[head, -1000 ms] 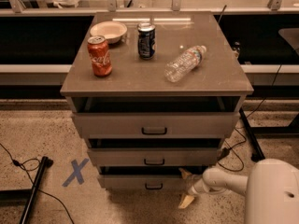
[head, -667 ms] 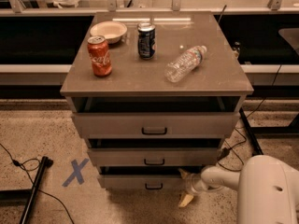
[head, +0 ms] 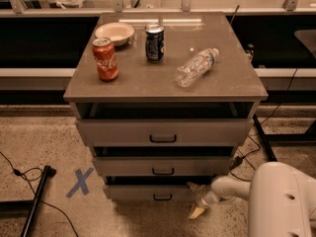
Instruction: Open bottom drawer
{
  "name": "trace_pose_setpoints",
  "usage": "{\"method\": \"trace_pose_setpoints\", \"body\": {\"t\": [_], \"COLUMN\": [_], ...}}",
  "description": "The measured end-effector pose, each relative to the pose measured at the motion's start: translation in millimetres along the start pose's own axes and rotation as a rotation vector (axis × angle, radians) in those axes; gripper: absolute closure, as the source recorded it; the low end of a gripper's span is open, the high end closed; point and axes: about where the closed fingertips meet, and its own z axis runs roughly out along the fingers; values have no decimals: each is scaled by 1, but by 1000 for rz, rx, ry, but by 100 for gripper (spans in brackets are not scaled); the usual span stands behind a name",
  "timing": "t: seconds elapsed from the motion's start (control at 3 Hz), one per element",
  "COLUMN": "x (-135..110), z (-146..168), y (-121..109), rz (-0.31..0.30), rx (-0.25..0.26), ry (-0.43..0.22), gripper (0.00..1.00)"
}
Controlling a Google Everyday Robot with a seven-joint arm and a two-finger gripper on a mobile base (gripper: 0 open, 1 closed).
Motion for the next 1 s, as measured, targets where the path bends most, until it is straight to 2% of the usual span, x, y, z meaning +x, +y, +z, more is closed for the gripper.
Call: {"method": "trace_pose_setpoints", "body": {"t": [0.33,0.67,1.0], "x": [1,4,9], "z": [-7,-9,-17], "y": [24,38,52], "rz": [-17,-19,2], "rx": [-57,-93,-106], "ry": [2,2,-29], "gripper": [25,28,31]}}
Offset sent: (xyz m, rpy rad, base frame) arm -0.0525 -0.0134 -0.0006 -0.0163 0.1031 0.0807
